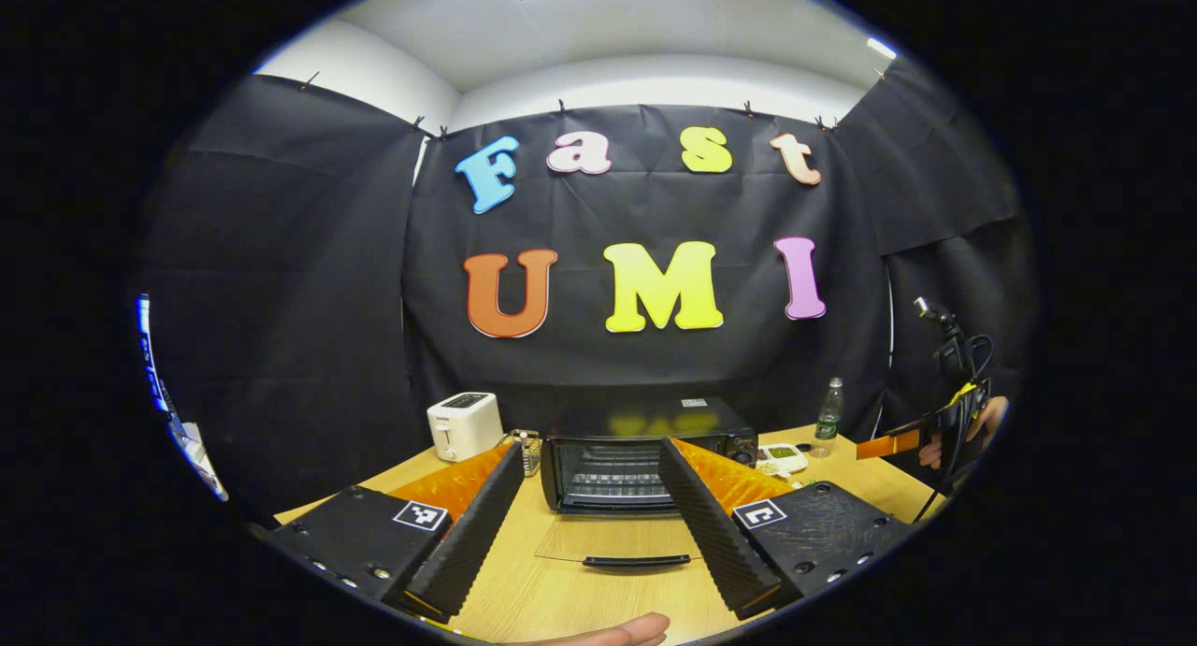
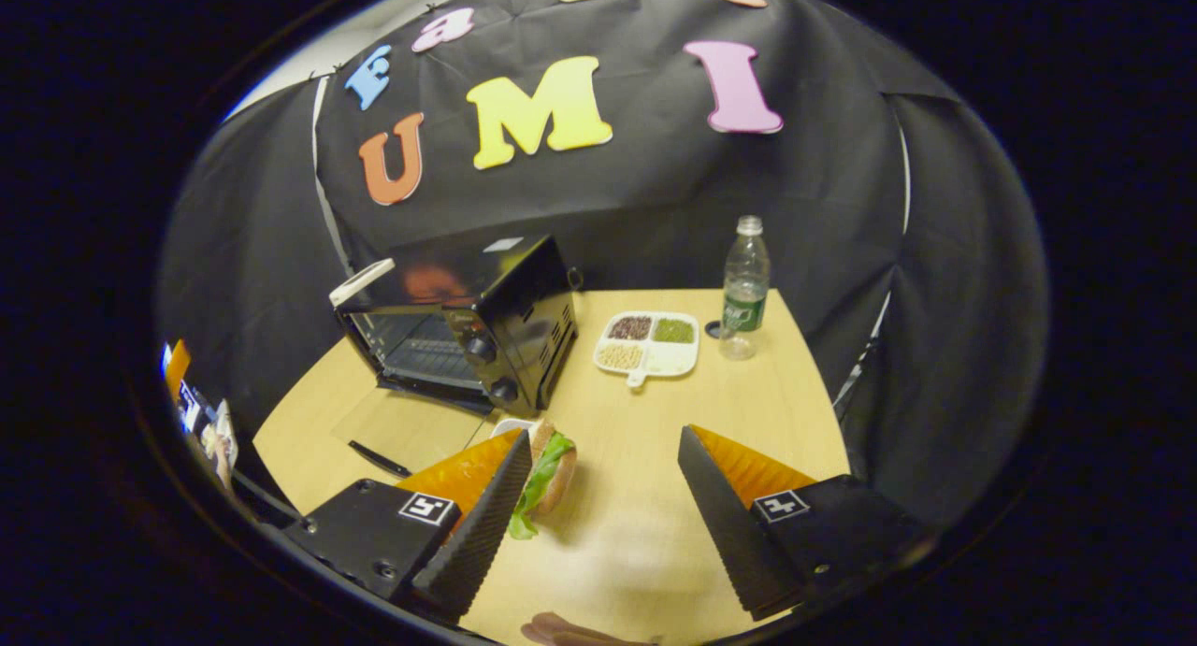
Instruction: Open the electric oven with the left hand, put the food in, and close the electric oven.
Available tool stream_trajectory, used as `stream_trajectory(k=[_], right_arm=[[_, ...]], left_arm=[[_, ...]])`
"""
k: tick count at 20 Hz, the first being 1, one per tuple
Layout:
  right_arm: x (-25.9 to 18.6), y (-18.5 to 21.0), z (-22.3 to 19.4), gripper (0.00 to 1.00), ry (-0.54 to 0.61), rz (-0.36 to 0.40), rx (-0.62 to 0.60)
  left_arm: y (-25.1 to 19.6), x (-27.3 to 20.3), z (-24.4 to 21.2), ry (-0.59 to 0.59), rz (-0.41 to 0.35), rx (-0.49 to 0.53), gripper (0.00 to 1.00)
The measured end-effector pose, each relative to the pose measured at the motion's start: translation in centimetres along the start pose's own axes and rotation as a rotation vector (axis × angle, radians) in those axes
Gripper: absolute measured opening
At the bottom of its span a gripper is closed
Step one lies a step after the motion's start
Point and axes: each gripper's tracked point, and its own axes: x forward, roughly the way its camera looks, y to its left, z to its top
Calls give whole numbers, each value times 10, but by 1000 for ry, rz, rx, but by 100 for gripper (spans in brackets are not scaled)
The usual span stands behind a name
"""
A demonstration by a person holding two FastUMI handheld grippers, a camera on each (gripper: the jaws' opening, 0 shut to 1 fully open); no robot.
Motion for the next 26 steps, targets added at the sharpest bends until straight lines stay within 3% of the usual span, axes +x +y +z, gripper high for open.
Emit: stream_trajectory(k=[7,8,9,10,11,12,13,20,23,24,26], right_arm=[[46,27,-32,92,295,186,178],[49,30,-35,92,333,217,210],[54,33,-38,91,371,239,239],[62,37,-42,96,399,249,261],[67,41,-46,96,425,260,273],[70,45,-49,87,449,274,285],[72,48,-49,87,469,285,306],[79,59,-62,62,578,335,441],[79,60,-63,53,566,348,459],[79,62,-63,57,565,353,467],[75,64,-64,48,561,363,470]], left_arm=[[0,-28,14,-45,5,50,93],[-2,-29,13,-39,7,59,84],[-4,-30,11,-29,5,61,93],[-7,-31,8,-15,1,61,93],[-8,-32,6,-5,2,59,84],[-7,-34,4,0,6,57,94],[-8,-34,5,0,7,58,95],[-11,-37,-2,22,20,75,95],[-14,-38,-6,29,19,68,95],[-13,-39,-7,30,20,70,95],[-11,-43,-10,33,24,68,95]])
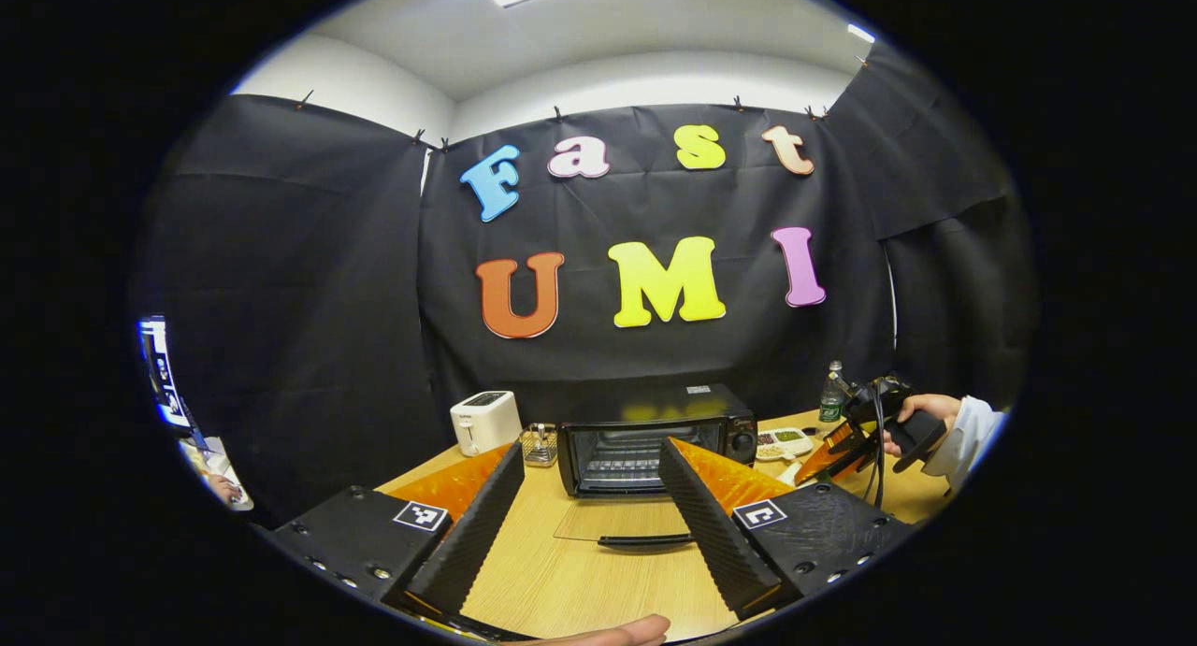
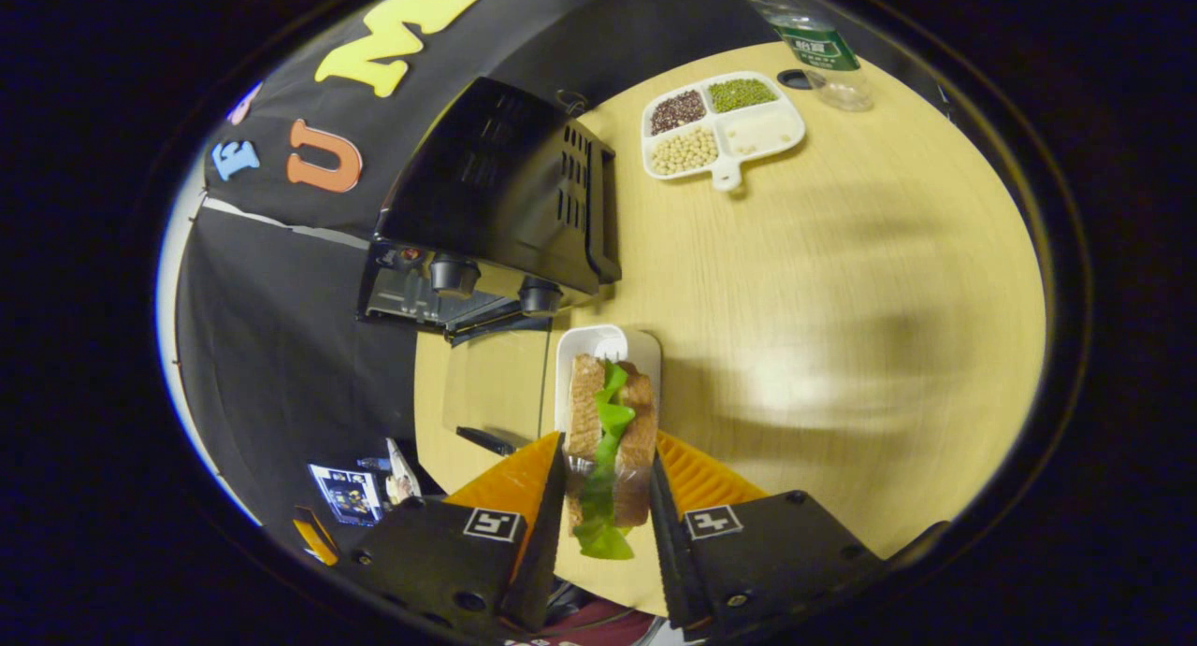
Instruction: Open the electric oven with the left hand, put the food in, and close the electric oven.
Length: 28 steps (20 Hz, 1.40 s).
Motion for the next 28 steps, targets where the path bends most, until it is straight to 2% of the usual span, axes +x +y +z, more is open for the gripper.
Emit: stream_trajectory(k=[2,5,8,9,14,16,17,18,20,28], right_arm=[[-3,2,-2,42,-7,1,4],[-6,5,-11,39,-17,-6,0],[-16,12,-17,42,-55,-8,6],[-23,13,-18,39,-77,-12,6],[-50,39,-37,39,-194,-13,-18],[-56,53,-48,39,-232,4,-25],[-58,58,-54,42,-252,4,-34],[-59,63,-60,39,-273,3,-43],[-56,76,-71,39,-311,14,-56],[-6,154,-100,39,-409,172,15]], left_arm=[[5,-3,-2,2,9,-8,95],[13,-11,-2,0,16,-27,95],[17,-18,-4,2,3,-44,95],[18,-21,-4,-2,-1,-52,95],[28,-31,-5,-17,-38,-79,95],[31,-34,-6,-25,-51,-90,95],[33,-35,-7,-30,-59,-96,95],[36,-37,-7,-34,-66,-100,95],[41,-39,-8,-40,-75,-106,95],[65,-32,-13,-47,-106,-130,95]])
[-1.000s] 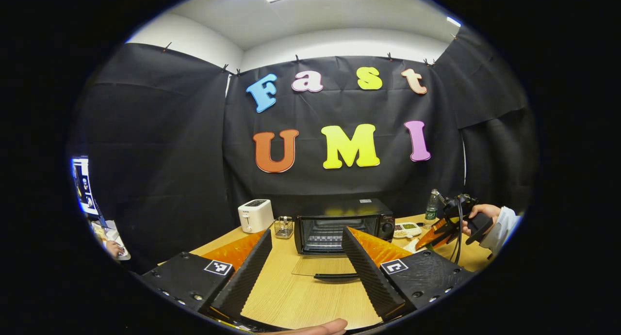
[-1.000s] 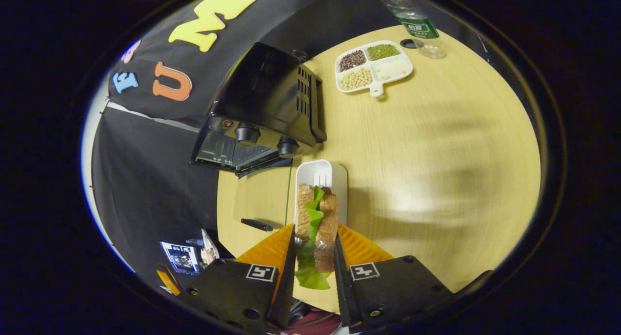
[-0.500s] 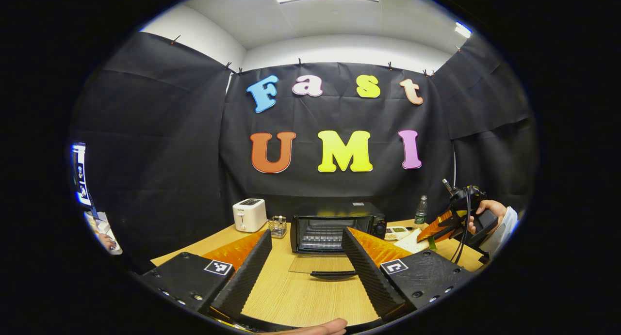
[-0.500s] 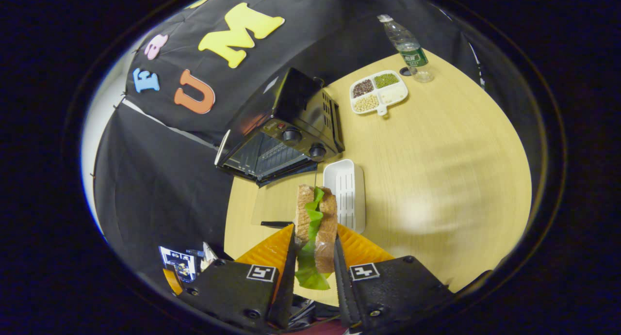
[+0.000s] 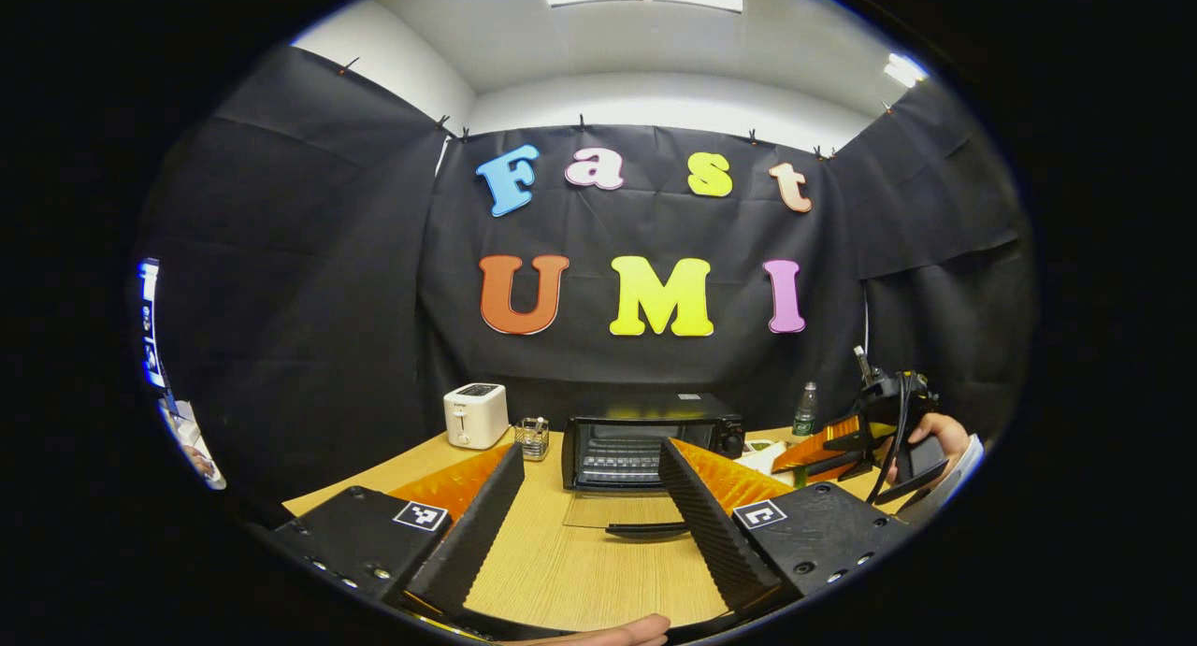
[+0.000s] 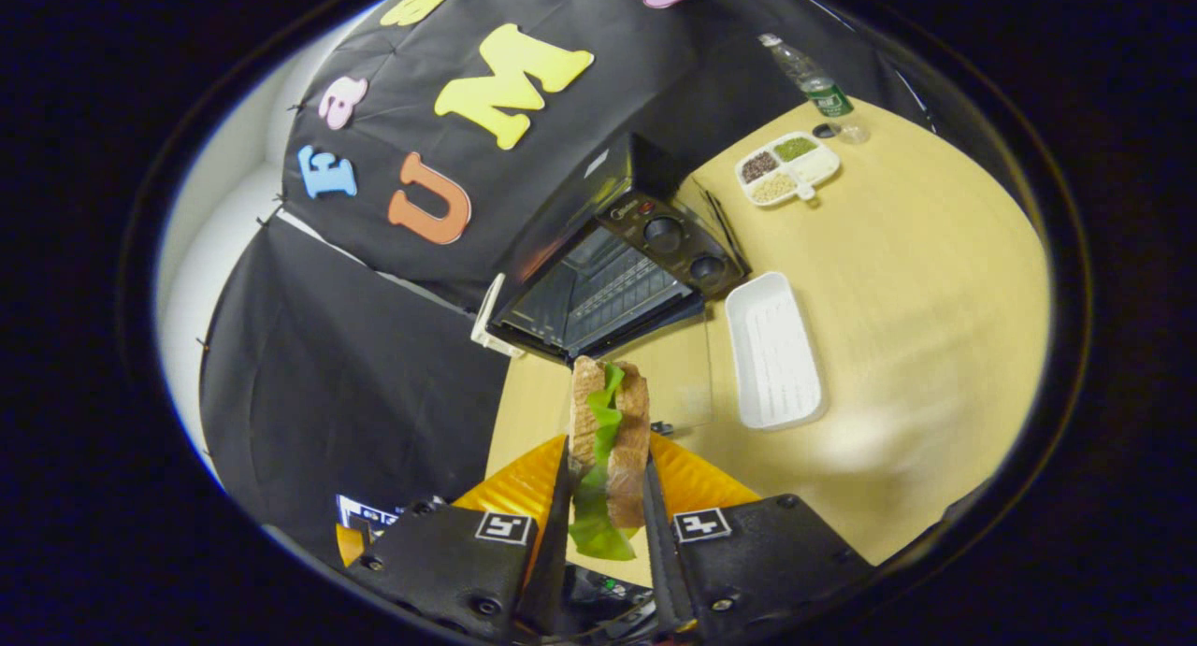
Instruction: Open the electric oven with the left hand, put the food in, and close the electric oven.
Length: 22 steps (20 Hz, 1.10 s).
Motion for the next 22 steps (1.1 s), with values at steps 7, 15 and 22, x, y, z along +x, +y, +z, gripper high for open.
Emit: stream_trajectory(k=[7,15,22], right_arm=[[69,39,10,39,-187,66,151],[163,37,58,41,-493,44,363],[247,10,124,39,-712,-36,386]], left_arm=[[26,16,-15,31,-15,-11,95],[59,27,-38,84,29,-25,93],[74,36,-62,133,16,-5,92]])
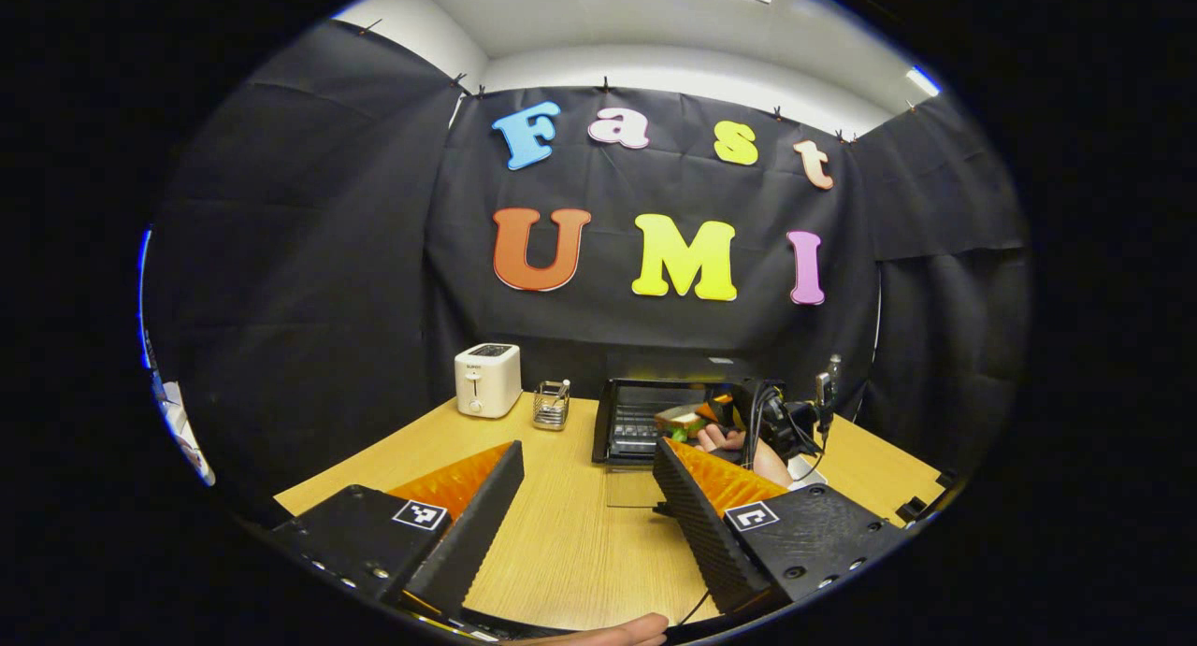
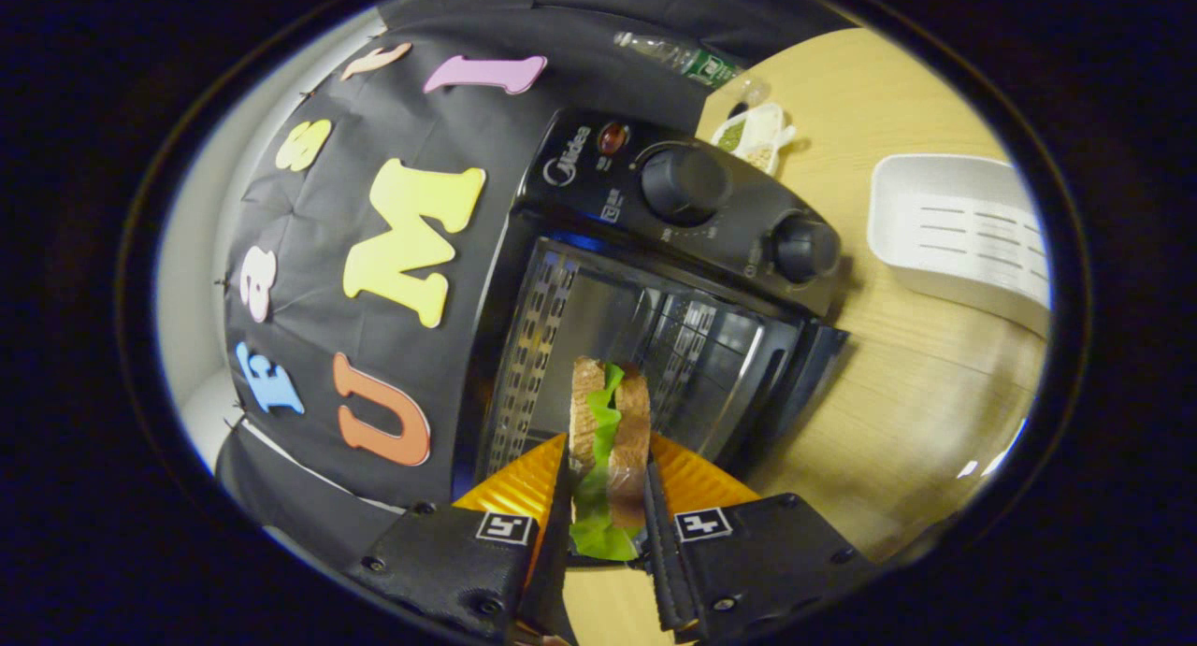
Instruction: Open the electric oven with the left hand, put the food in, and close the electric oven.
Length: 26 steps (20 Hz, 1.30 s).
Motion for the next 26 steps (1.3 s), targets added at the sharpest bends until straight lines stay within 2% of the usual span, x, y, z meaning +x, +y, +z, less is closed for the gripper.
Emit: stream_trajectory(k=[6,11,13,15,16,17,18,21,22,26], right_arm=[[42,1,-8,39,-49,-19,-40],[48,-5,-9,42,-60,-39,-137],[46,-11,-8,43,-59,-72,-189],[43,-7,-15,53,-29,-83,-296],[39,-5,-13,68,-28,-84,-369],[38,-5,-14,72,-33,-92,-450],[36,-4,-15,83,-35,-103,-523],[35,-8,-17,89,-11,-152,-734],[38,-10,-18,96,9,-164,-799],[36,-17,-28,96,106,-211,-981]], left_arm=[[4,2,-6,9,13,-15,92],[2,0,-3,-4,1,-5,92],[-1,0,-4,-1,-12,-9,92],[-4,-1,-5,0,-20,-12,92],[-5,-1,-5,-2,-22,-9,92],[-5,-1,-6,1,-22,-7,92],[-7,-2,-7,4,-22,-7,92],[-9,-1,-11,14,-24,-9,92],[-9,-2,-12,18,-23,-8,92],[-11,-2,-19,33,-17,-16,92]])
